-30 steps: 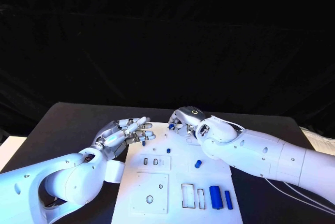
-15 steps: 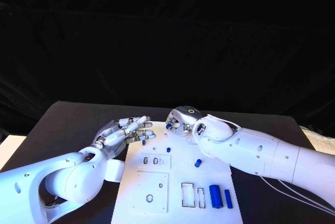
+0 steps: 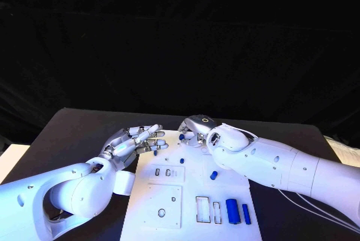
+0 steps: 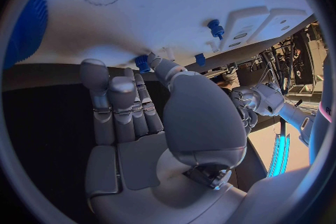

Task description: Assemble the parts on the task board

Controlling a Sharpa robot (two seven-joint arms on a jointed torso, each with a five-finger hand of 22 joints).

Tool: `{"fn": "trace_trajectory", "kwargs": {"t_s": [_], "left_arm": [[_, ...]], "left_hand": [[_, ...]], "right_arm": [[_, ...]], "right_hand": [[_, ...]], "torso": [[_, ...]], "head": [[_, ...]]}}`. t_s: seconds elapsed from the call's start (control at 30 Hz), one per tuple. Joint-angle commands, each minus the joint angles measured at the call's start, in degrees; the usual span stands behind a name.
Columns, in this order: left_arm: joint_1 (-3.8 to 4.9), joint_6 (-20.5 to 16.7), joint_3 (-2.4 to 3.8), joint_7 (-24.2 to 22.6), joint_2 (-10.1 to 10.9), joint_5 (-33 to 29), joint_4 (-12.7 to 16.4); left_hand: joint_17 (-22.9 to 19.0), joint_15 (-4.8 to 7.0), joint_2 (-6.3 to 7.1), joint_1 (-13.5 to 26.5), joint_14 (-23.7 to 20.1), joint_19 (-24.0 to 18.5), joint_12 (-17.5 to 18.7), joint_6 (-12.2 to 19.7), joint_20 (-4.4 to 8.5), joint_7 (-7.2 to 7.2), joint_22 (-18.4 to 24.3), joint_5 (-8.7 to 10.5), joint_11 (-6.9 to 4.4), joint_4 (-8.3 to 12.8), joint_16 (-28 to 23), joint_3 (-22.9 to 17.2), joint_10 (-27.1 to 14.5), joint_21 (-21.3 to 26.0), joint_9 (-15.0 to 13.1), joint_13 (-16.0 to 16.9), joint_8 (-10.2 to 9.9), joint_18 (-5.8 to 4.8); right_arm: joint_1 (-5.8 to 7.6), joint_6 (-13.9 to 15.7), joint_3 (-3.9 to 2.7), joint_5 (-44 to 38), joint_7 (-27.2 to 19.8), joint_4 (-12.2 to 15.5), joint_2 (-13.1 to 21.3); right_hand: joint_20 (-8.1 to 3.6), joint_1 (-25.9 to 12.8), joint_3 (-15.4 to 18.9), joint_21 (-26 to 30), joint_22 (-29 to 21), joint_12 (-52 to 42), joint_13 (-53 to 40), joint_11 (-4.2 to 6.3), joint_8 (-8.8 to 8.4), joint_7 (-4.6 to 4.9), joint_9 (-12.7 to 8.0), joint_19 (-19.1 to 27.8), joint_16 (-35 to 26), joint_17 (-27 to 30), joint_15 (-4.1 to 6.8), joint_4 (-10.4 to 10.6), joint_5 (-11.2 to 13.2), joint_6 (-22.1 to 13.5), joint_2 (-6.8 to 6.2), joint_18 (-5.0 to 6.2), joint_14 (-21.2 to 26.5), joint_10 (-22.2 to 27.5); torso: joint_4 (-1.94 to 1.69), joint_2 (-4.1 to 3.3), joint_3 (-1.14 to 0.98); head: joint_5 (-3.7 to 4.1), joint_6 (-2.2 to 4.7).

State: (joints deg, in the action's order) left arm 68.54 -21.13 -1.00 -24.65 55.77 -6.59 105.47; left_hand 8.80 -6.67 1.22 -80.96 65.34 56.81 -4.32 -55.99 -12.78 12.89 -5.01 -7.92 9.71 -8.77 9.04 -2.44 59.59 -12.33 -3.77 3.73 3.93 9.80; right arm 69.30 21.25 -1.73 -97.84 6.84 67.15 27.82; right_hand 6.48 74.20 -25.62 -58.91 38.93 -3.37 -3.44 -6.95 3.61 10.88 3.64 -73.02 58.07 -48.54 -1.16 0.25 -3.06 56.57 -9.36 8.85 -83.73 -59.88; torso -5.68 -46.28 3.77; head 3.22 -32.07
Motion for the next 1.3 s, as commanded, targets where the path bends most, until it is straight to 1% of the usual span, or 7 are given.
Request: {"fn": "trace_trajectory", "kwargs": {"t_s": [0.03,0.33,0.53,0.7,0.83,0.97,1.3], "left_arm": [[0.14,1.09,0.05,-0.05,-0.01,-0.09,0.06],[0.16,1.14,0.05,0.21,0.25,-0.10,-0.20],[0.17,1.19,0.04,0.29,0.60,-0.34,-0.35],[0.17,1.31,0.04,0.37,0.77,-0.46,-0.53],[0.18,1.47,0.04,0.42,0.74,-0.50,-0.69],[0.18,1.64,0.03,0.49,0.65,-0.51,-0.82],[0.17,1.82,0.03,0.59,0.51,-0.51,-1.15]], "left_hand": [[0.08,-0.25,-0.20,-0.42,-0.03,0.15,0.28,0.04,-0.34,0.41,0.09,0.31,0.33,0.39,-0.37,-0.05,-0.06,0.30,0.08,0.03,-0.13,0.65],[0.12,-0.31,-0.22,-0.32,-0.11,0.12,0.40,0.20,-0.38,0.49,0.16,0.33,0.40,0.47,-0.53,0.05,-0.22,0.40,0.10,0.01,-0.22,0.64],[0.13,-0.33,-0.22,-0.29,-0.14,0.10,0.44,0.26,-0.40,0.51,0.19,0.33,0.43,0.51,-0.59,0.10,-0.28,0.45,0.10,0.01,-0.25,0.63],[0.14,-0.34,-0.22,-0.29,-0.14,0.10,0.44,0.27,-0.40,0.50,0.20,0.33,0.43,0.52,-0.60,0.11,-0.29,0.46,0.10,0.01,-0.25,0.63],[0.14,-0.34,-0.21,-0.29,-0.15,0.10,0.44,0.27,-0.41,0.49,0.21,0.33,0.43,0.54,-0.61,0.12,-0.29,0.47,0.10,0.01,-0.25,0.63],[0.14,-0.34,-0.21,-0.29,-0.15,0.10,0.44,0.27,-0.41,0.49,0.21,0.33,0.43,0.54,-0.61,0.12,-0.29,0.47,0.10,0.01,-0.25,0.63],[0.14,-0.34,-0.21,-0.29,-0.15,0.10,0.44,0.27,-0.41,0.49,0.21,0.33,0.43,0.54,-0.61,0.12,-0.29,0.47,0.10,0.01,-0.25,0.63]], "right_arm": [[-0.01,1.30,0.00,-0.15,0.05,0.88,0.44],[-0.01,3.70,-0.23,2.35,-0.31,6.64,5.78],[0.17,3.80,-1.17,8.14,0.50,11.90,11.93],[0.96,0.05,-1.66,14.73,3.34,15.51,17.42],[1.27,-3.34,-1.79,16.64,5.65,16.47,19.92],[1.28,-5.44,-1.82,16.33,7.07,16.47,20.79],[0.54,-8.63,-1.84,12.48,10.11,15.18,20.18]], "right_hand": [[0.27,0.80,2.45,0.51,-0.83,-0.28,-0.13,-0.39,-0.07,0.31,0.07,0.81,-0.35,0.58,-0.56,0.43,0.12,-1.20,-0.30,-0.06,0.12,2.27],[0.40,2.48,4.73,-0.38,-0.05,-1.69,-0.41,0.03,0.37,0.01,0.36,0.47,0.71,-0.20,-0.24,1.25,-0.26,0.31,0.95,-0.05,-0.14,0.07],[-0.49,2.70,4.65,-3.26,3.86,-5.12,-1.42,1.73,0.45,-1.15,0.41,-1.16,4.62,-4.58,1.04,2.00,-1.24,1.99,1.14,-0.57,-1.20,-7.41],[-2.50,1.35,7.68,-12.06,17.05,-11.62,-5.66,4.48,-0.07,-3.07,0.08,-6.49,12.32,-13.77,3.20,3.06,-4.80,0.08,-1.67,-2.78,-3.07,-19.22],[-3.69,1.50,15.81,-17.99,25.87,-22.84,-18.27,5.32,0.27,-3.89,0.31,-9.20,18.22,-20.63,3.75,5.45,-7.86,-0.76,-1.55,-4.20,-3.70,-20.73],[-2.96,4.07,21.28,-20.59,29.73,-45.98,-44.81,4.83,0.39,-3.62,0.35,-9.65,23.01,-26.83,3.75,8.95,-8.44,-0.99,-0.13,-4.88,-4.02,-18.43],[-2.62,5.27,23.74,-21.91,31.73,-56.87,-58.03,4.54,0.64,-3.28,0.42,-9.78,25.08,-29.67,3.15,13.80,-8.64,-0.72,-0.56,-5.05,-4.22,-18.70]], "torso": [[0.10,-0.01,-0.04],[0.13,-0.03,-0.08],[0.33,-0.03,-0.04],[0.92,0.06,-0.21],[1.31,0.10,-0.44],[1.31,0.05,-0.53],[1.22,0.04,-0.43]], "head": [[-0.07,0.06],[-0.15,0.00],[-0.01,0.24],[-0.01,0.50],[-0.18,0.54],[-0.14,0.54],[-0.02,0.54]]}}
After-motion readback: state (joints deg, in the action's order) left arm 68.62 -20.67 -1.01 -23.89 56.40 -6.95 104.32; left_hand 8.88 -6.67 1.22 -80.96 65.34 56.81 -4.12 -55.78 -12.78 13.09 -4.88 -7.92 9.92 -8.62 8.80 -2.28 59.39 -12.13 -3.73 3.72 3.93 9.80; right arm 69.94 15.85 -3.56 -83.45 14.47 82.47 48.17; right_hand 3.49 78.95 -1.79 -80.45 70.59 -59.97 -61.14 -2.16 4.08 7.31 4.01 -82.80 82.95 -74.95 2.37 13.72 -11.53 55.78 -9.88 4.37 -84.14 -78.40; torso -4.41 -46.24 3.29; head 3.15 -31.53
